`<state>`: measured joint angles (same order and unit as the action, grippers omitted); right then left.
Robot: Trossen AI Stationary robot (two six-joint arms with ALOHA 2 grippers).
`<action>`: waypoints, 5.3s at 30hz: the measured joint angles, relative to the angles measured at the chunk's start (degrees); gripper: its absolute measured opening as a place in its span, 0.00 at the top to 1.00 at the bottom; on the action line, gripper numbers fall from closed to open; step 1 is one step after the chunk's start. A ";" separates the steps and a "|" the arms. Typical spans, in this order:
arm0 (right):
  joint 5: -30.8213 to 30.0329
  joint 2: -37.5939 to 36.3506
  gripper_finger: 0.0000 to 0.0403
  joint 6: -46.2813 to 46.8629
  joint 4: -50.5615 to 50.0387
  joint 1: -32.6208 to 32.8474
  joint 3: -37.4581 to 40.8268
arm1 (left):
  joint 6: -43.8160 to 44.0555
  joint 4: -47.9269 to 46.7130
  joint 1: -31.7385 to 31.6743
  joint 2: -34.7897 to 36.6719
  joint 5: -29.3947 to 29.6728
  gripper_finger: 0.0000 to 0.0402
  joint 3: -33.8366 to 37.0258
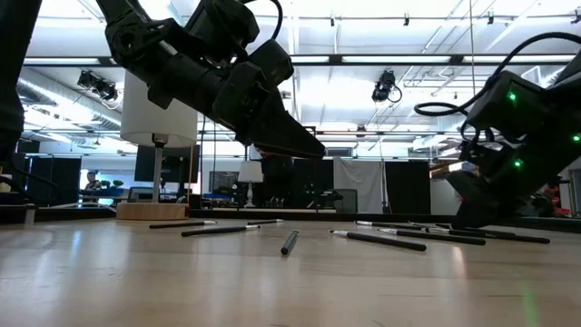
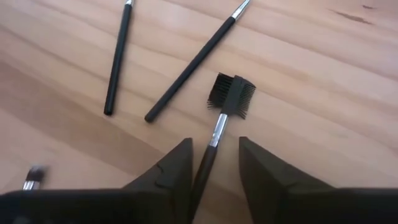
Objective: Pick & Place Makeup Supplies
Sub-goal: Put the silver makeup brush into the transparent organizer
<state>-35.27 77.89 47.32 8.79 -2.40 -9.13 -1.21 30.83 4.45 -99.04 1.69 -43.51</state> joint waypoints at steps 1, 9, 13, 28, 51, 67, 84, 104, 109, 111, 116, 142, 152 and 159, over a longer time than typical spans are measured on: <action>-0.17 0.01 0.69 -0.03 -0.22 0.25 0.00 | 0.00 0.00 0.00 0.00 0.00 0.51 0.00; -3.97 3.28 0.73 0.17 0.83 2.39 -0.04 | 0.02 -0.37 0.04 0.00 0.00 0.51 0.00; -6.21 5.75 0.79 0.45 2.49 3.13 -0.09 | 0.02 -0.48 0.25 0.00 0.00 0.51 0.00; -8.93 7.66 0.99 -2.55 5.24 6.73 -0.04 | 0.00 -0.48 0.94 0.00 -0.42 0.51 -0.02; -10.77 -7.11 1.00 -23.48 37.76 20.46 0.37 | -4.23 4.95 -1.34 0.00 -0.44 0.51 -0.07; 30.82 4.40 1.00 -45.18 65.87 24.59 -7.05 | -17.58 27.53 -1.09 0.00 -12.93 0.51 -0.09; 36.44 15.69 0.99 -46.87 65.71 20.66 -16.83 | -22.38 31.90 5.45 0.00 -18.03 0.51 -1.22; 30.61 15.31 0.95 -42.87 60.36 20.73 -16.77 | -18.74 28.35 5.19 0.15 -18.23 0.96 -1.29; 24.20 9.74 0.81 -40.66 48.33 20.64 -16.24 | -13.63 21.32 3.30 1.21 -16.58 0.97 -2.50; 20.34 6.51 0.74 -39.65 40.69 20.57 -16.67 | -11.42 16.02 2.53 2.12 -16.27 0.97 -3.90; 16.07 1.01 0.57 -38.74 20.63 20.77 -21.32 | -9.27 2.97 1.35 2.38 -13.93 0.96 -10.08; 5.65 3.75 0.51 -33.39 -0.43 27.20 -31.52 | -9.92 -8.20 1.13 2.29 -8.55 0.95 -14.23; 1.30 9.87 0.68 -40.49 11.72 27.27 -31.52 | -9.60 -8.04 1.18 2.29 -8.74 0.95 -14.23; 0.19 9.75 0.94 -40.53 13.74 27.29 -31.52 | -9.44 -8.02 1.22 2.29 -8.79 0.95 -14.23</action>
<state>-35.08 87.64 6.78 22.52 24.88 -40.64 -10.66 22.81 5.67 -96.75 -7.09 -57.74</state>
